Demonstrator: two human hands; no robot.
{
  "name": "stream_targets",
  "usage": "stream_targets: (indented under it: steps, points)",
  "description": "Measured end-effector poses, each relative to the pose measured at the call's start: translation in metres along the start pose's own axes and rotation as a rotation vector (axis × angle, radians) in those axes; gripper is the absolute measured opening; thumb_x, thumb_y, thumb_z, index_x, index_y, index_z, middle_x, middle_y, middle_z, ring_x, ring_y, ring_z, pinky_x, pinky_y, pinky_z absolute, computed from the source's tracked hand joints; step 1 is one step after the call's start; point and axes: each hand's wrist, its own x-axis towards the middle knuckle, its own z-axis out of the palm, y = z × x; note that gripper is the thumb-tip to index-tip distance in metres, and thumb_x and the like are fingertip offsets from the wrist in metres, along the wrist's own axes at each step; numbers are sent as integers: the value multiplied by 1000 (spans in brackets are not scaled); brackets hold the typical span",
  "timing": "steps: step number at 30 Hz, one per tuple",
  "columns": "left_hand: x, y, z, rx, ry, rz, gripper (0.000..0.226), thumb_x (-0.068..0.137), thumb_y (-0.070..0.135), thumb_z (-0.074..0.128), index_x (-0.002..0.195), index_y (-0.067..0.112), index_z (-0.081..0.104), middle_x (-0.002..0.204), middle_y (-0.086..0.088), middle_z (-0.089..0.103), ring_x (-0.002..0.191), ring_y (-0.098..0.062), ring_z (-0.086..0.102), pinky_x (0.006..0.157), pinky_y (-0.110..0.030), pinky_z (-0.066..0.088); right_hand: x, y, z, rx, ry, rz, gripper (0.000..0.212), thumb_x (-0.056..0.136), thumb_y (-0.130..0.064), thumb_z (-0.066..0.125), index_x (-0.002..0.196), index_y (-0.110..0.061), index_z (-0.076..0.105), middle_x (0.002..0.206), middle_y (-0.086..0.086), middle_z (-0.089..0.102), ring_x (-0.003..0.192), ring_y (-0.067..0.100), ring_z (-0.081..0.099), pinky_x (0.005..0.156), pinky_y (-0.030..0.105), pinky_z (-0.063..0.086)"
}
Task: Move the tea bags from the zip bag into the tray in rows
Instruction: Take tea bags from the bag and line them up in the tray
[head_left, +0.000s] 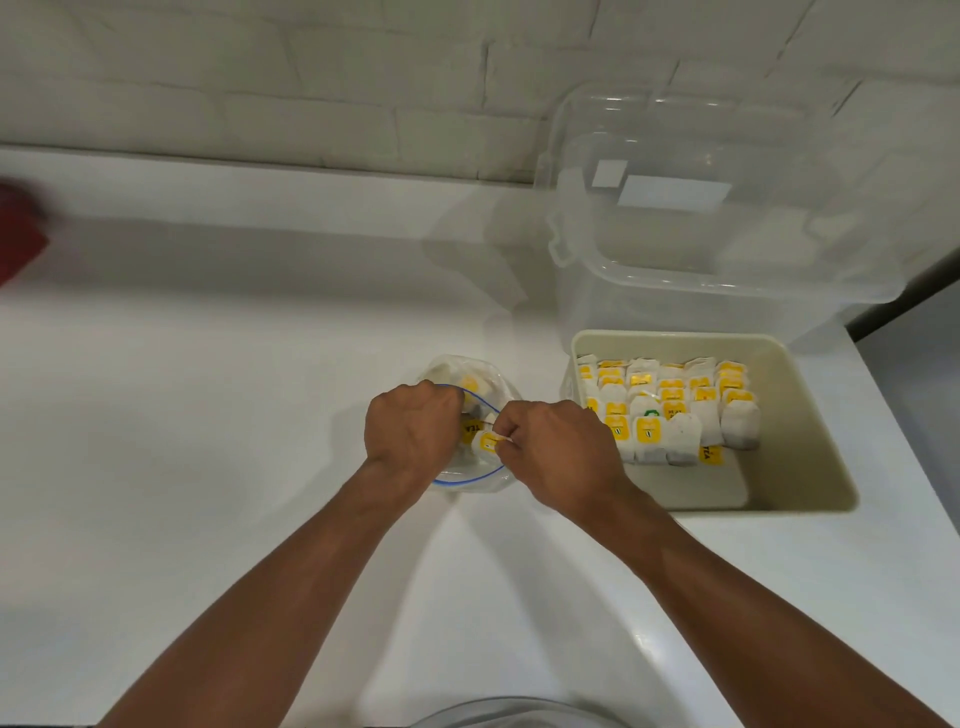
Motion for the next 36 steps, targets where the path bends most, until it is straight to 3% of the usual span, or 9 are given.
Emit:
stream_targets:
  steps: [3,6,9,14,19,24,29,32,36]
  points:
    - [-3,-3,-5,-16,93,-22,10,83,33,66,76,26,68,66,2,66,57,-21,61,53,-23,33,1,-1,0,4,17,6,21,93,-40,53,110,-35,64,102,-2,70,97,25,63,69,28,36]
    - [-9,-9,-7,-160,131,-8,20,94,37,50,97,29,68,83,-1,70,72,-26,61,60,-25,36,1,1,-1,16,23,2,21,92,-39,54,109,-34,65,101,-2,70,96,25,63,68,27,36]
    - [-16,-22,-14,-351,156,-48,20,91,46,52,100,38,68,85,6,72,82,-25,65,62,-26,43,-1,1,-3,35,9,4,21,91,-39,55,108,-34,66,100,-2,71,97,25,64,70,28,41]
    - [-21,-35,-26,-619,56,-42,12,86,48,63,87,37,67,80,18,64,81,-10,58,61,-25,40,-3,4,-9,121,51,10,17,89,-41,60,102,-35,67,95,-9,73,92,18,65,73,29,51]
    - [-19,-42,-34,-1065,-96,-41,6,87,38,69,82,33,70,84,15,70,79,-10,67,74,-33,53,1,6,-16,255,59,40,12,83,-42,66,91,-33,68,85,-13,71,85,13,65,72,32,53]
    - [-23,-46,-55,-1448,-164,-38,10,93,17,67,86,10,68,75,1,59,55,-3,50,51,-11,38,4,14,-28,408,49,57,7,82,-33,71,88,-30,70,68,-17,68,70,2,62,69,27,50]
    - [-21,-56,-66,-1534,-218,43,5,91,6,61,91,2,64,65,-10,52,53,-16,41,50,-24,31,0,20,-44,589,46,8,5,82,-33,74,82,-30,70,74,-17,69,66,0,62,65,23,47]
    - [-21,-55,-75,-1537,-277,49,17,77,15,52,81,3,63,70,-16,62,58,-22,51,56,-28,36,-6,20,-52,724,-28,-2,9,84,-32,75,83,-25,69,72,-12,69,62,6,62,62,25,47]
    - [-21,-51,-81,-1457,-293,100,32,80,36,62,74,6,58,71,-8,56,61,-19,50,57,-28,36,-10,21,-56,781,-60,-15,5,86,-25,73,86,-22,69,69,-2,72,62,17,66,61,36,50]
